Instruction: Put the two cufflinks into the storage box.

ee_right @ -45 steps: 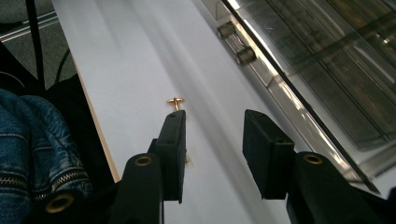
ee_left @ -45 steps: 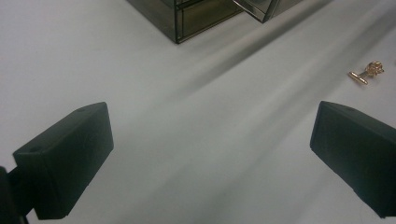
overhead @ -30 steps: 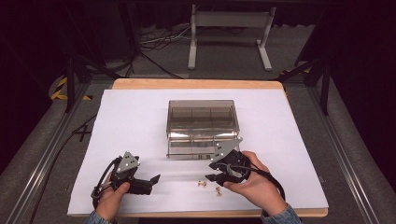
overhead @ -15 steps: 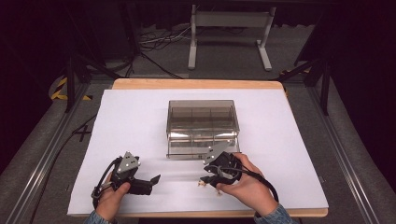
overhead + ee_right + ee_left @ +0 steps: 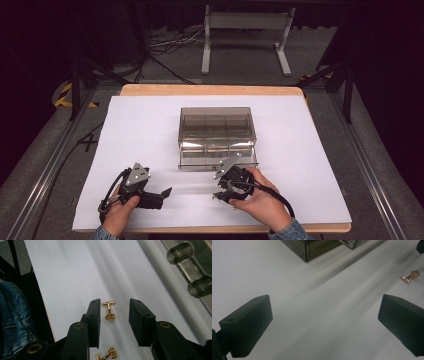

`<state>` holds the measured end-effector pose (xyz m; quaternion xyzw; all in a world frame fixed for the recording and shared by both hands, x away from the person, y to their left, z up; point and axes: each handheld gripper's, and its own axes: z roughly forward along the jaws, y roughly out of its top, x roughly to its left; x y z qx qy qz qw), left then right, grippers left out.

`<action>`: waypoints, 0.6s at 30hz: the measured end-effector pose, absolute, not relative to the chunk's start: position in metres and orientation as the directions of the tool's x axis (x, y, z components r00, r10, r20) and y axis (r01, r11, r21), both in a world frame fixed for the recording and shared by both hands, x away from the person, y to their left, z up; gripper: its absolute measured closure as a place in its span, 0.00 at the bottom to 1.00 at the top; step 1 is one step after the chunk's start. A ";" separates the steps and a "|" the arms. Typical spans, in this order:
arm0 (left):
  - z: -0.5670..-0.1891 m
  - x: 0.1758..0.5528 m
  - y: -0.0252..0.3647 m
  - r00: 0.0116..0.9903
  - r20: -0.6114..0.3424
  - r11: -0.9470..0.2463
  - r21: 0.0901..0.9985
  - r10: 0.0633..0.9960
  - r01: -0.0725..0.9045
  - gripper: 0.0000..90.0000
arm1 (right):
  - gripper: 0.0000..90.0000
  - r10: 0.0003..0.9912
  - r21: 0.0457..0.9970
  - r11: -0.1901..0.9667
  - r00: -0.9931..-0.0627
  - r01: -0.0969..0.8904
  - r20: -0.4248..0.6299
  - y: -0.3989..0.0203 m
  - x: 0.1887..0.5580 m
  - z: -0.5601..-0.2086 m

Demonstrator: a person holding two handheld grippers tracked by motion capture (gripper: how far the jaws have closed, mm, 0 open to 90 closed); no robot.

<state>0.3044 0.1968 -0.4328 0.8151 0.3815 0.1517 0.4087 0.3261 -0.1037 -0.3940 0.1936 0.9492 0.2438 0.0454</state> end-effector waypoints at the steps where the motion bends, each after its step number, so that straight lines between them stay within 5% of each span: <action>1: -0.433 0.304 0.197 0.663 -0.065 -0.375 0.782 0.746 0.498 0.00 | 0.69 0.392 0.479 0.806 -0.920 0.348 0.007 -0.103 0.326 -0.396; 18: -0.433 0.304 0.196 0.665 -0.058 -0.384 0.777 0.745 0.498 0.00 | 0.73 0.385 0.431 0.828 -0.922 0.360 0.031 -0.098 0.330 -0.413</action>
